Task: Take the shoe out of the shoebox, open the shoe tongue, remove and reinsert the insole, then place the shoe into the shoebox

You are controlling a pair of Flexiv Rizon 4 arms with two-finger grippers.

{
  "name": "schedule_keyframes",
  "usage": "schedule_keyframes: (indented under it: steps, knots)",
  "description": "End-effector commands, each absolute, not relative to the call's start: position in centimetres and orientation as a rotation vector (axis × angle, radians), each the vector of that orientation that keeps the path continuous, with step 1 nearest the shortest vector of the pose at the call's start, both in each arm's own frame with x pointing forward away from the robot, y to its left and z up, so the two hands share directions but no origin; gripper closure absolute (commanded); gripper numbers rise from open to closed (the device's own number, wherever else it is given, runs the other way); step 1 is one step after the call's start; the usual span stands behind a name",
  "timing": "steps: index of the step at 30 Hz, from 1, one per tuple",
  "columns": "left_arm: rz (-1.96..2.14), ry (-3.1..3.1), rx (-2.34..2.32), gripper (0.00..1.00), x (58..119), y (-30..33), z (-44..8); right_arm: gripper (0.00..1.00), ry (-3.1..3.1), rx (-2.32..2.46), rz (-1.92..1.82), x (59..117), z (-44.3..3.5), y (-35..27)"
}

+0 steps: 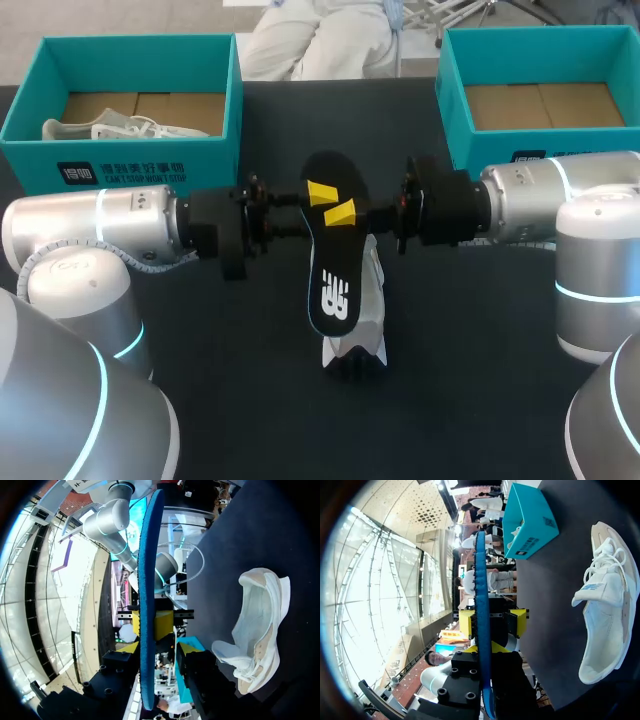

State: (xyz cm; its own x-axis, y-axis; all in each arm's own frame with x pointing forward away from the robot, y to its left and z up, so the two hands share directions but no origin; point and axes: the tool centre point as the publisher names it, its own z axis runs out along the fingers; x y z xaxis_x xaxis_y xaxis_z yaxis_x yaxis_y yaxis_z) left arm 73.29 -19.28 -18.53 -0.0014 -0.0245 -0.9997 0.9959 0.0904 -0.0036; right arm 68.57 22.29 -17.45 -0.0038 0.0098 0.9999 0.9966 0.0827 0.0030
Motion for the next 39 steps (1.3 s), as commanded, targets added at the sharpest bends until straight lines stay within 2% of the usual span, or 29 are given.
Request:
schedule_keyframes:
  steps: [1, 4, 7, 14, 16, 21, 23, 25, 26, 27, 34, 39]
  knots:
    - [-1.154, 1.24, 1.12, 0.57, 73.3, -19.6, -18.7, 1.0, -1.259, -1.153, -1.142, 68.8, -17.6, 23.0]
    - [-1.157, 1.242, 1.117, 0.64, 73.3, -19.6, -18.8, 1.0, -1.258, -1.153, -1.141, 68.8, -17.7, 23.0]
    - [-1.158, 1.248, 1.106, 0.76, 73.2, -19.6, -18.9, 1.0, -1.257, -1.154, -1.142, 68.8, -17.7, 23.0]
    - [-1.166, 1.253, 1.106, 0.82, 73.2, -19.6, -19.0, 1.0, -1.254, -1.154, -1.143, 68.9, -17.9, 23.3]
    - [-1.171, 1.253, 1.106, 1.0, 73.2, -19.6, -19.0, 1.0, -1.253, -1.153, -1.144, 68.9, -17.9, 23.4]
    - [-1.18, 1.26, 1.103, 1.0, 73.4, -19.5, -19.1, 1.0, -1.246, -1.167, -1.163, 68.5, -18.1, 23.3]
    - [-1.18, 1.261, 1.101, 1.0, 73.5, -19.3, -19.0, 0.74, -1.26, -1.174, -1.176, 68.2, -18.0, 23.1]
    - [-1.181, 1.264, 1.097, 1.0, 73.7, -19.2, -18.9, 0.55, -1.282, -1.177, -1.192, 67.9, -17.8, 22.7]
    - [-1.181, 1.267, 1.095, 1.0, 73.7, -19.1, -18.9, 0.19, -1.287, -1.183, -1.199, 67.7, -17.7, 22.4]
    - [-1.18, 1.269, 1.094, 1.0, 73.8, -19.1, -18.9, 0.0, -1.289, -1.188, -1.207, 67.6, -17.7, 22.3]
    - [-1.196, 1.3, 1.102, 1.0, 73.1, -18.4, -18.8, 0.0, -1.449, -1.163, -1.256, 66.9, -17.2, 19.8]
    - [-1.289, 1.38, 1.069, 1.0, 72.1, -17.9, -18.5, 0.0, -1.86, -0.972, -1.381, 66.8, -16.0, 18.8]
